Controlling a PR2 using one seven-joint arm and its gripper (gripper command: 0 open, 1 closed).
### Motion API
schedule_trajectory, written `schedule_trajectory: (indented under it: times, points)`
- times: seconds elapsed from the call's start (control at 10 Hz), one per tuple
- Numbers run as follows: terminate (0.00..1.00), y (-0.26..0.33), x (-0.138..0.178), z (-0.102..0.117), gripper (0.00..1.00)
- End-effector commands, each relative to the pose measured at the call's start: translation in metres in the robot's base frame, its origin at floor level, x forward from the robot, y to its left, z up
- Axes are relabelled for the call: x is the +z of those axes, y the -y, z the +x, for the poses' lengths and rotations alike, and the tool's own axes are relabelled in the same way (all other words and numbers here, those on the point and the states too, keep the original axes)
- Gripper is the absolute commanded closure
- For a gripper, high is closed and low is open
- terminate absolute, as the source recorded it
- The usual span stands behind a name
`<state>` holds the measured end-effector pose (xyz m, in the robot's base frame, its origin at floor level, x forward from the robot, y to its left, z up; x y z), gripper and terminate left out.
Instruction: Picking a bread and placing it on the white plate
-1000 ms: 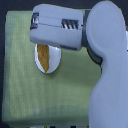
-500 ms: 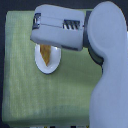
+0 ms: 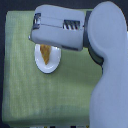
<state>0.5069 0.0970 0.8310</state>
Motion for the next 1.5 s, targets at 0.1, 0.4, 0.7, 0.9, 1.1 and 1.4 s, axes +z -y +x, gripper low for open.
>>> schedule_trajectory:
  times: [0.1, 0.4, 0.7, 0.9, 1.1, 1.4]
  points:
    - [0.00, 0.010, 0.059, 0.017, 0.00]
    - [0.00, 0.055, 0.108, 0.027, 0.00]
    - [0.00, 0.107, 0.129, 0.026, 0.00]
    - [0.00, 0.128, 0.132, 0.017, 0.00]
    - [0.00, 0.178, 0.134, 0.002, 0.00]
    - [0.00, 0.245, 0.133, -0.008, 0.00]
